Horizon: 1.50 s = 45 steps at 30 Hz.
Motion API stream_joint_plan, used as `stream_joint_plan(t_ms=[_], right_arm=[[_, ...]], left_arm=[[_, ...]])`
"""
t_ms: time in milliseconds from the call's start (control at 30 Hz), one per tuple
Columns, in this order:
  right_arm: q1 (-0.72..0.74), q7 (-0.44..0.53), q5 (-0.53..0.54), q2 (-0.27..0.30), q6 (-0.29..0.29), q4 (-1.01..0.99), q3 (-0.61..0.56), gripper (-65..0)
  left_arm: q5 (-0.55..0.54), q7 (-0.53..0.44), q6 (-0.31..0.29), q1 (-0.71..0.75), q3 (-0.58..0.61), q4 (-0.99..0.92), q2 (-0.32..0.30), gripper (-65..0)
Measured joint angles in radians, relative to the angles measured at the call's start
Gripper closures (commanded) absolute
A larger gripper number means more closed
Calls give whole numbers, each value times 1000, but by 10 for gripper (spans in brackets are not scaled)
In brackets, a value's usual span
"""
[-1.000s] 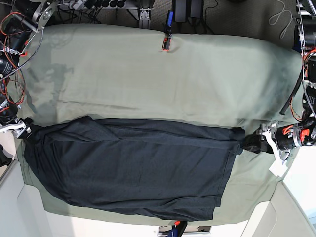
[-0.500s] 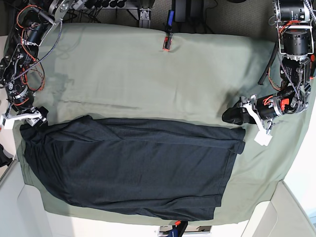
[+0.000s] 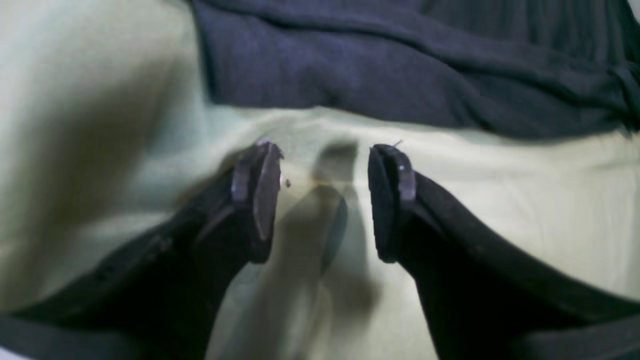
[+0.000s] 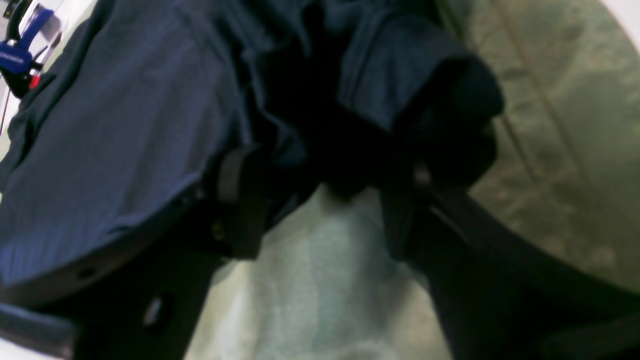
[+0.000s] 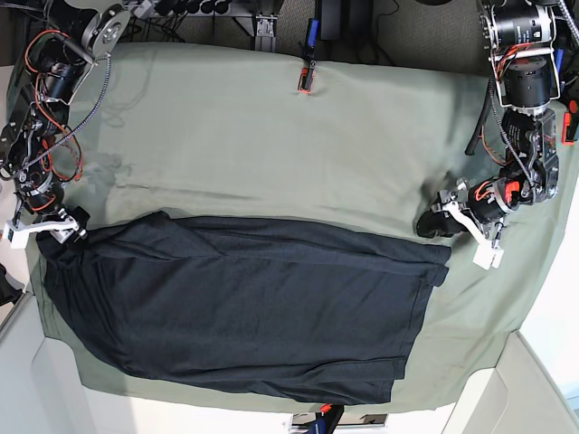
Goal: Fold the T-shirt properly
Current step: 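Grasp the folded edge of the shirt with both grippers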
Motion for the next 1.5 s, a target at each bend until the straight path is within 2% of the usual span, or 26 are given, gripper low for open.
stream_joint_plan(t_ms=[200, 333, 500, 667, 800, 867, 1100, 1333, 1400, 1500], right_arm=[[0, -7, 0, 0, 0, 0, 0, -356], [0, -8, 0, 0, 1, 0, 0, -356], [0, -11, -11, 0, 0, 0, 0, -356], [0, -11, -11, 0, 1, 0, 0, -356], [0, -11, -11, 0, 1, 0, 0, -356], [0, -11, -11, 0, 1, 0, 0, -356], [0, -11, -10, 0, 2, 0, 0, -356], [0, -24, -3, 0, 5, 0, 0, -356], [1, -30, -3, 0, 5, 0, 0, -356], [2, -33, -3, 0, 4, 0, 0, -356]], left_arm=[[8, 5, 5, -101, -2, -128, 8, -326], [20, 58, 18, -138, -2, -132, 7, -326], [-71, 129, 0, -135, 0, -135, -29, -326], [-209, 166, -91, -105, -1, -135, -76, -326], [-253, 166, -94, -98, -4, -135, -116, -326], [-255, 154, -94, -101, -30, -135, -117, -326], [-113, 36, -77, -103, -74, -135, -92, -326], [-42, 26, -67, -103, -73, -135, -6, -326], [-3, 22, -22, -103, -72, -135, 8, -326], [59, -32, -18, -104, -55, -134, 18, -326]])
